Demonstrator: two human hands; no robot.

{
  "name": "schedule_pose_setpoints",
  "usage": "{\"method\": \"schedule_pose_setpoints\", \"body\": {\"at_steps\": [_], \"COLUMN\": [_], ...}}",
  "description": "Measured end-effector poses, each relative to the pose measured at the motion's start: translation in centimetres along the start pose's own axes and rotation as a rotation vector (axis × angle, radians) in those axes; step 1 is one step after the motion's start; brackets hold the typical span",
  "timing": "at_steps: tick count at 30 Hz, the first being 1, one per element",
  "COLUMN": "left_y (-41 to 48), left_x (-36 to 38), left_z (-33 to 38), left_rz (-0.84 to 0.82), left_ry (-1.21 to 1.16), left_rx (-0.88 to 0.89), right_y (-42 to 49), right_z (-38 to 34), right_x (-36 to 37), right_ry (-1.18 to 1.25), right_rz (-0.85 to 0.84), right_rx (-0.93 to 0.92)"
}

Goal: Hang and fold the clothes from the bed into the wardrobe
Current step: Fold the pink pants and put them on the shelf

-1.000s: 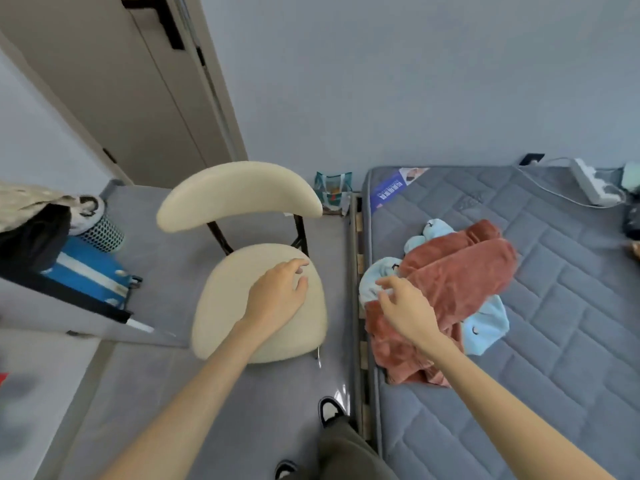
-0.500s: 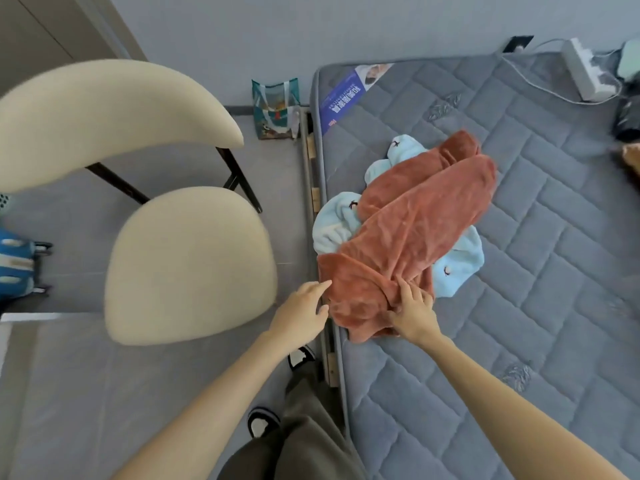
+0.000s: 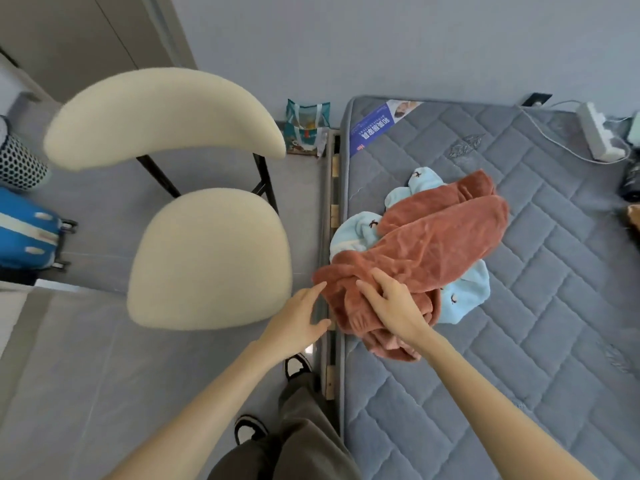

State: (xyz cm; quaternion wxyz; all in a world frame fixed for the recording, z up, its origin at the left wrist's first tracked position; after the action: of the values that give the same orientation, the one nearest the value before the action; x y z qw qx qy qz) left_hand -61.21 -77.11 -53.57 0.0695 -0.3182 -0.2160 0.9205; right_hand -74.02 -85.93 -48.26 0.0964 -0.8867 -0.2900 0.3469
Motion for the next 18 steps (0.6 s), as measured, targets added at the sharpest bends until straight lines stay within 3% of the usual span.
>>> {"method": "schedule_pose_setpoints", "body": {"at_steps": [5,11,18], "left_y": [-5.5,-13.6,-22.4], "left_x": [-5.8,-18.4,-31.2], "left_z": [4.1,6.9,6.5], "left_rz": [0.085,0.434,0.779], "left_ry": [-0.120,-0.516,-0.270], "left_rx": [0.173,0.305,0.329], "right_y": [-0.7,-2.4,-7.3], "right_z": [-12.4,-26.4,-41.6], "right_x": [-2.5,-1.8,-1.3], "right_ry": [0.269,0.666,0.910], "right_rz": [-0.015,-0.126,-0.282], "right_rx": [-0.130,-0.220,-0.357]}}
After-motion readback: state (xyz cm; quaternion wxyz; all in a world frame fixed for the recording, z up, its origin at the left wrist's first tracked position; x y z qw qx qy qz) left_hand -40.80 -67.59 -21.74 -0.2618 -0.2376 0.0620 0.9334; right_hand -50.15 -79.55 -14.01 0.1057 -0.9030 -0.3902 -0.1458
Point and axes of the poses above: each hand's wrist, its own y-axis towards the middle knuckle, its own x-axis out of the palm, z = x × y, the point moved 10 cm from there along y, towards the middle knuckle, and after that the axes turned 3 degrees about x, right-handed, at the moved point
